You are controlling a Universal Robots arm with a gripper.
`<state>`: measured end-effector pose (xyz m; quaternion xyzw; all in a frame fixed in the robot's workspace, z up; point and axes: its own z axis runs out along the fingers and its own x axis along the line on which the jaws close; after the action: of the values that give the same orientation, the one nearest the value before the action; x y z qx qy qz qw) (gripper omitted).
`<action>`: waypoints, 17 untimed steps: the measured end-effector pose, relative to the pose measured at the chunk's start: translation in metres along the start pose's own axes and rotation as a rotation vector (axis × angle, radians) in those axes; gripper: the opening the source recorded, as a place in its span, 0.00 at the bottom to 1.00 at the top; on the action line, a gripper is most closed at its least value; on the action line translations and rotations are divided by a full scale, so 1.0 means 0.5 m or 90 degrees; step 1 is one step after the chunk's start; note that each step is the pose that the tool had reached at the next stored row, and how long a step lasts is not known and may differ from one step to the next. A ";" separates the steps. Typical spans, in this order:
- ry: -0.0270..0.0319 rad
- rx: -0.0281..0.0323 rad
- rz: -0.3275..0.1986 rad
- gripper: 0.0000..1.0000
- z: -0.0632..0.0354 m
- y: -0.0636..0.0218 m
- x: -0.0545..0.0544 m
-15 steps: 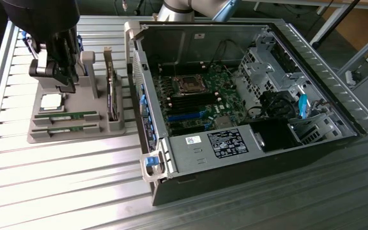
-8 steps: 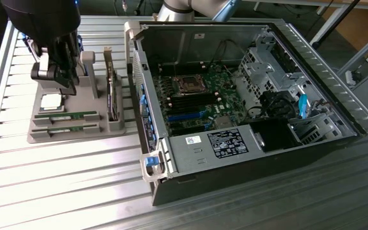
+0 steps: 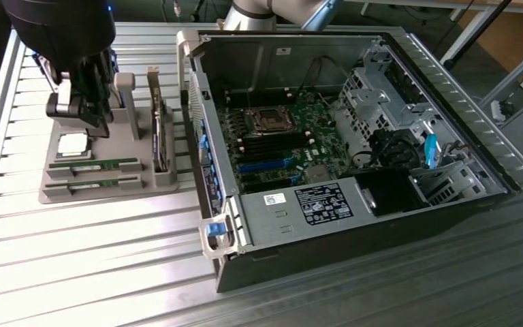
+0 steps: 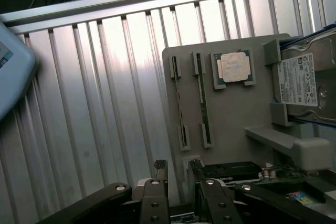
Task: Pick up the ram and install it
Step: 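Pick up the ram and move it above insertion slot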
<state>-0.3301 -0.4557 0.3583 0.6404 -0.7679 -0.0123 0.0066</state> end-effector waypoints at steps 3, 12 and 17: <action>0.0000 0.0000 0.000 0.29 0.002 0.000 0.000; 0.0000 0.0000 0.000 0.29 0.010 0.000 0.000; 0.0000 0.0000 0.000 0.29 0.015 0.000 0.000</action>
<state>-0.3301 -0.4557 0.3509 0.6404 -0.7679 -0.0123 0.0066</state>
